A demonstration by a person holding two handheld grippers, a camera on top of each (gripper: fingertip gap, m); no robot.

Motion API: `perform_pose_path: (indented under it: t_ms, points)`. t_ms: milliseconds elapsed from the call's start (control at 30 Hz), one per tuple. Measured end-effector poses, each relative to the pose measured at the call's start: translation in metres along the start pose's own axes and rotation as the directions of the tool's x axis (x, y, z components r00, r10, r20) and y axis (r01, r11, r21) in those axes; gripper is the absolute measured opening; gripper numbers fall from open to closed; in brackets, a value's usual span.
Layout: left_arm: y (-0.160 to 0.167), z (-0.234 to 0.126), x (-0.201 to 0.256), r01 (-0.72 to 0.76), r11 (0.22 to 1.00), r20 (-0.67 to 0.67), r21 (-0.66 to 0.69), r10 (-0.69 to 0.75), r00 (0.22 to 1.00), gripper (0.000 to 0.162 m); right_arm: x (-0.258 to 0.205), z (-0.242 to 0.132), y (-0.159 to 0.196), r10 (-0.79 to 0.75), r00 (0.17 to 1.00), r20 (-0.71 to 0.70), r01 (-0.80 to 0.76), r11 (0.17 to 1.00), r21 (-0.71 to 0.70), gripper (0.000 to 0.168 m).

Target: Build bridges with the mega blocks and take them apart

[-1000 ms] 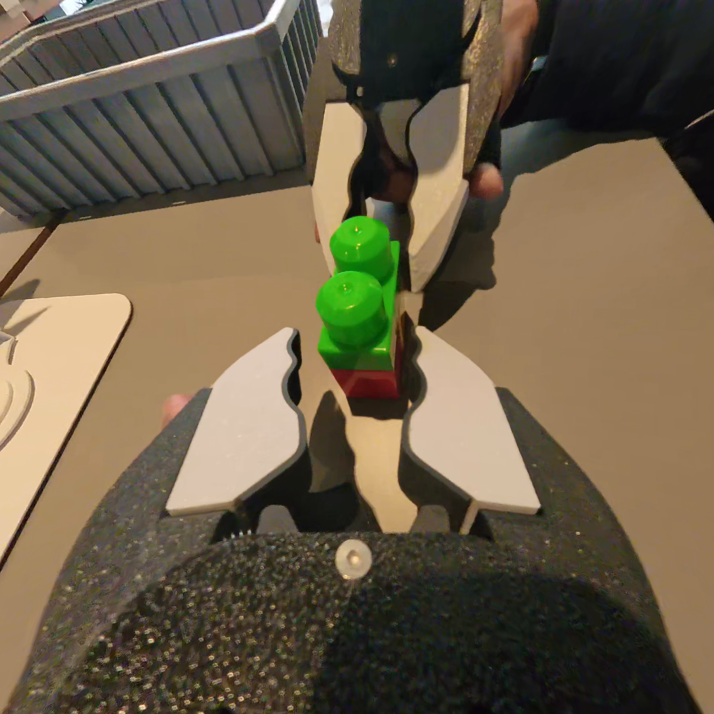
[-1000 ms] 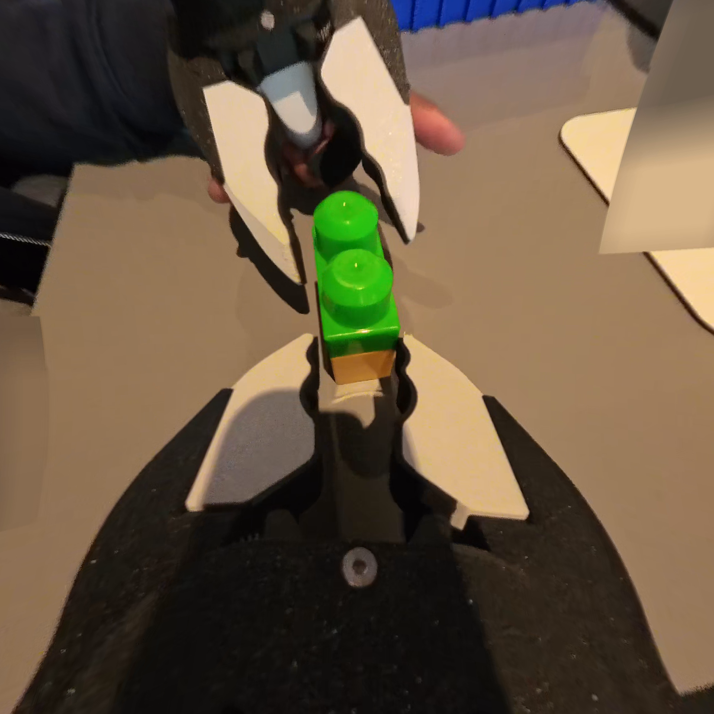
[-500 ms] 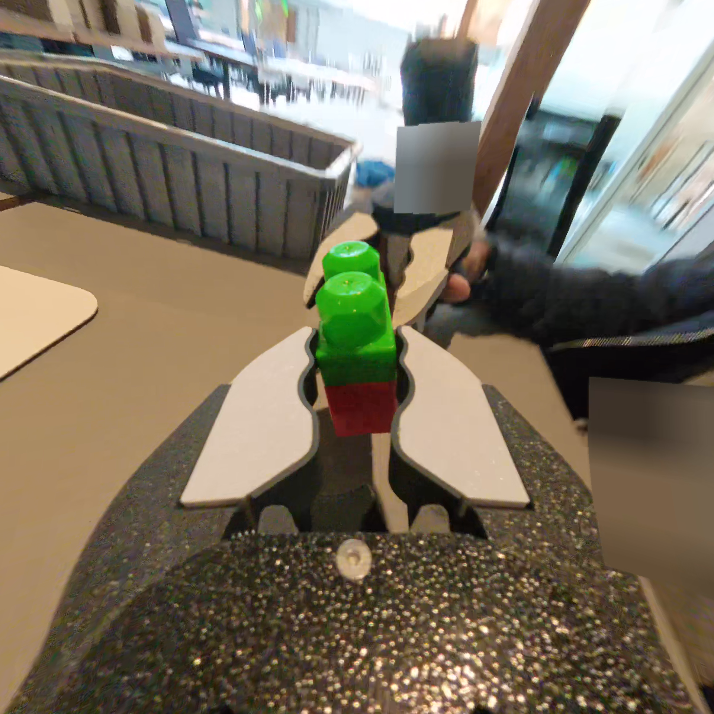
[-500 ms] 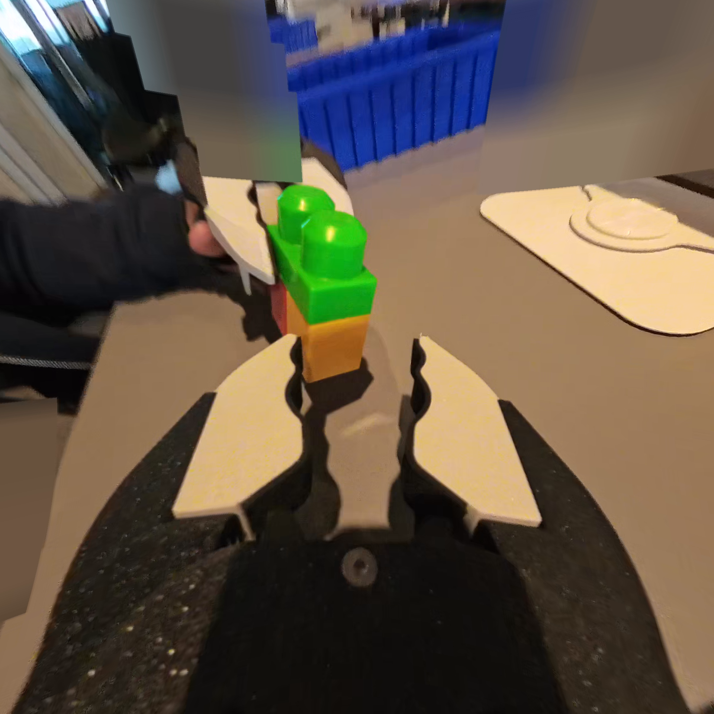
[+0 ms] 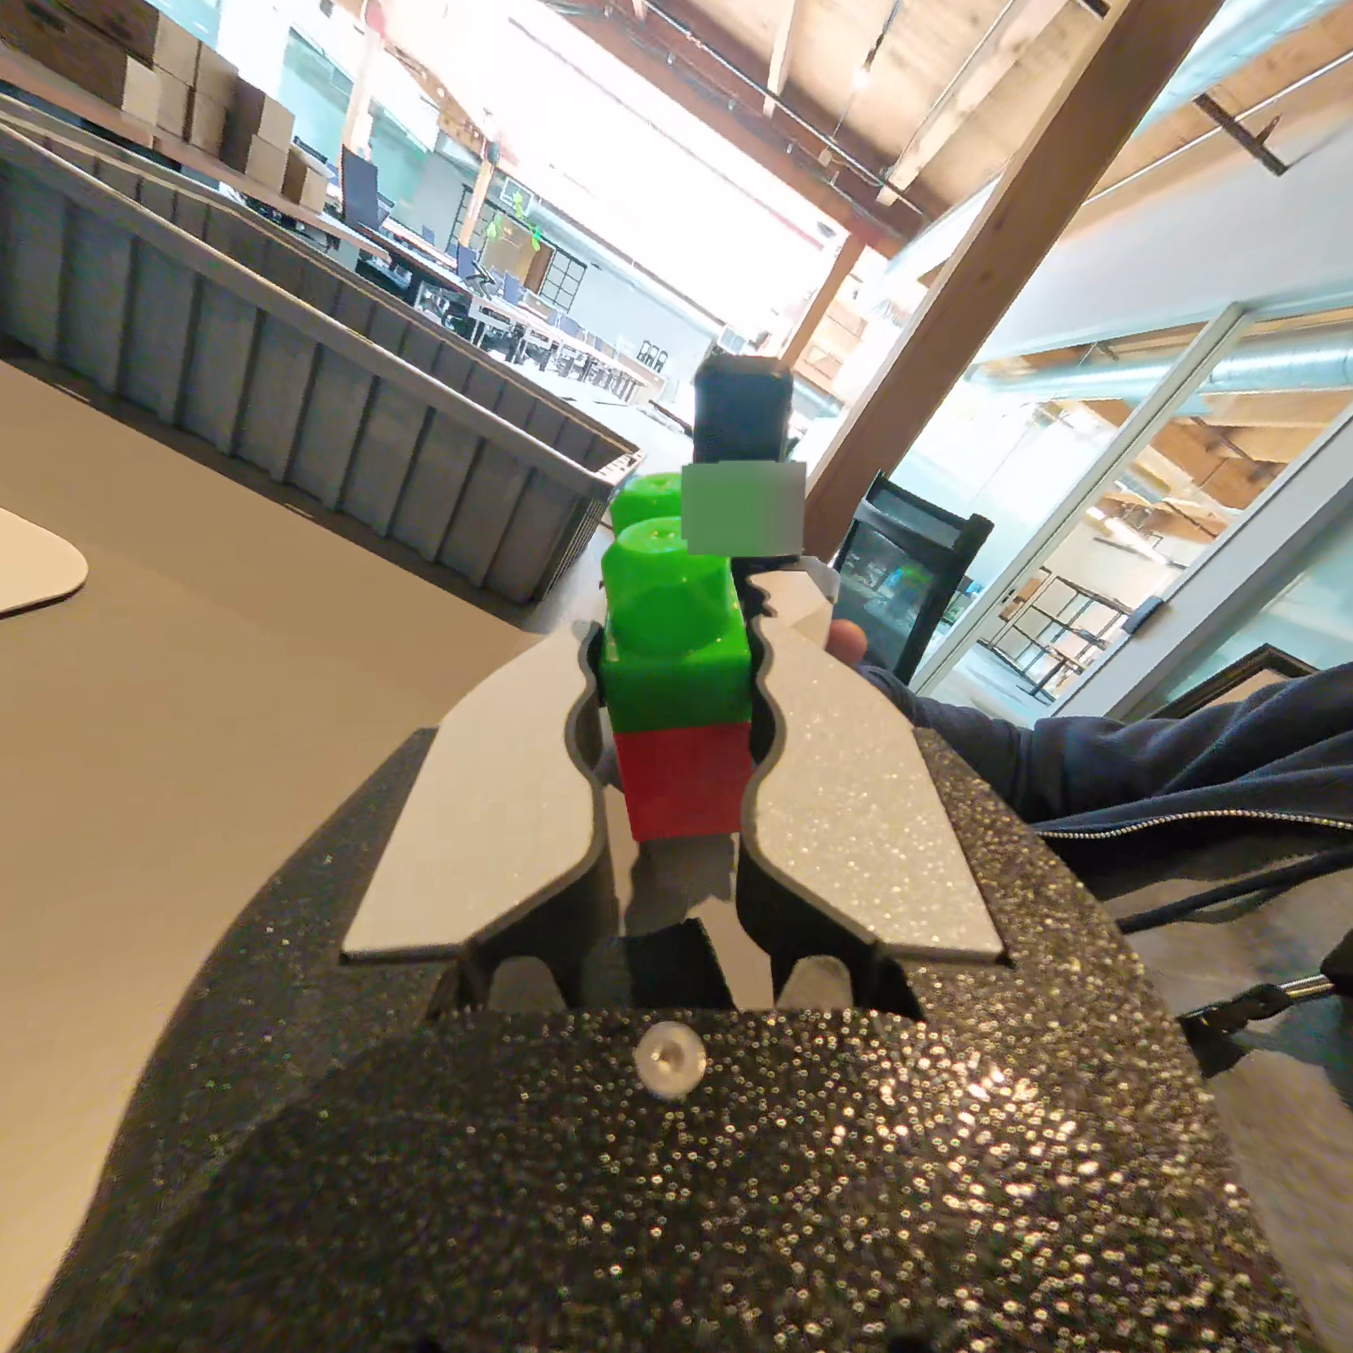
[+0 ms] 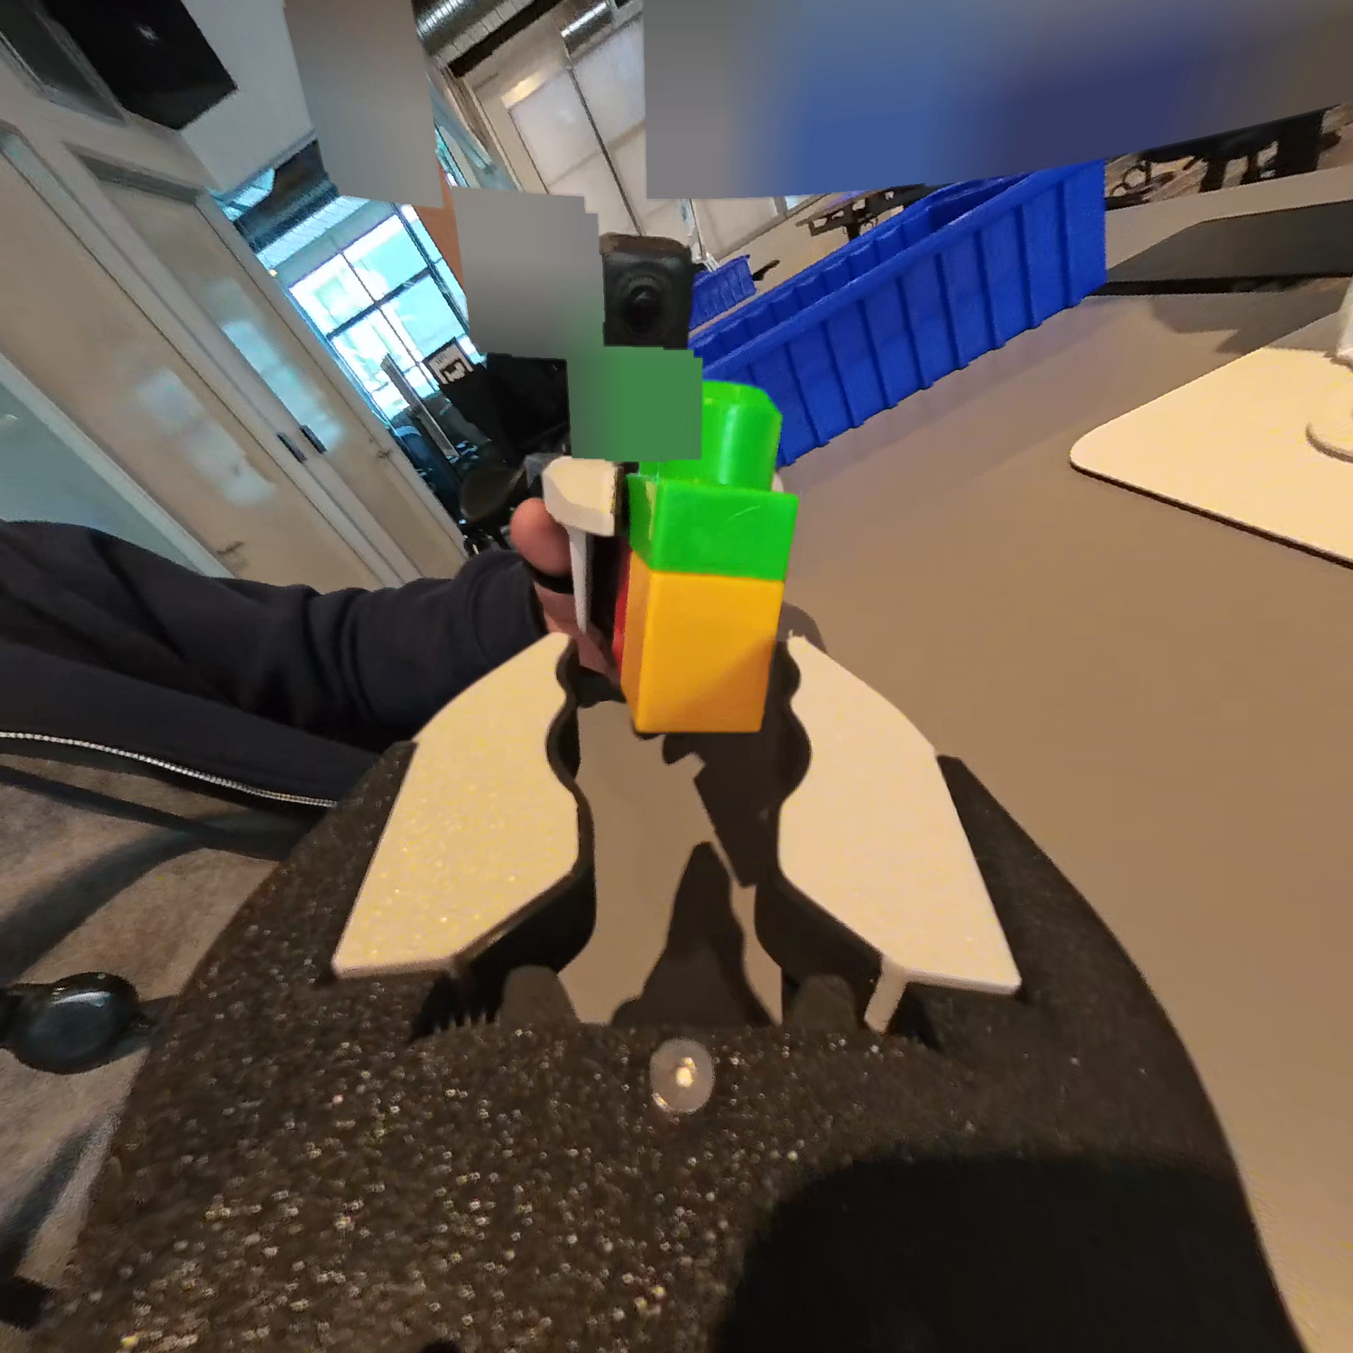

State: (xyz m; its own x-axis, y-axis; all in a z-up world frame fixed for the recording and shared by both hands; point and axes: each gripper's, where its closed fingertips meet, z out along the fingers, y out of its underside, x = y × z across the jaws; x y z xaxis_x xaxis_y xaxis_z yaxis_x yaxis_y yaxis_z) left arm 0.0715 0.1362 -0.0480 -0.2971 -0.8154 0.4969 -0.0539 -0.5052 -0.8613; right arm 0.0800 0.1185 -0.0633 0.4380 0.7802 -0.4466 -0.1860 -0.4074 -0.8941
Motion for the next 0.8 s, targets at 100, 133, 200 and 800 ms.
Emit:
perform_pose_path:
  t_ms: [100,133,200,800]
  points:
    - [0.001,0.002,0.002,-0.013,1.000,-0.001,-0.001,0.013,1.000,0.037,0.002,0.000,-0.001,0.028,1.000,-0.004,-0.028,1.000,0.009,0.041]
    - [0.001,0.003,0.002,-0.017,1.000,0.000,-0.001,0.017,1.000,0.037,0.004,0.000,-0.001,0.037,0.999,-0.008,-0.037,0.999,0.011,0.038]
    - [0.001,0.004,0.002,-0.022,1.000,0.009,0.003,0.022,1.000,0.037,0.005,-0.001,-0.001,0.053,0.999,-0.008,-0.053,0.999,0.013,0.036]
    - [-0.023,-0.010,0.000,0.058,0.988,-0.022,0.145,-0.056,0.998,0.039,0.011,-0.015,-0.022,0.143,0.990,0.018,-0.144,0.976,0.162,0.035]
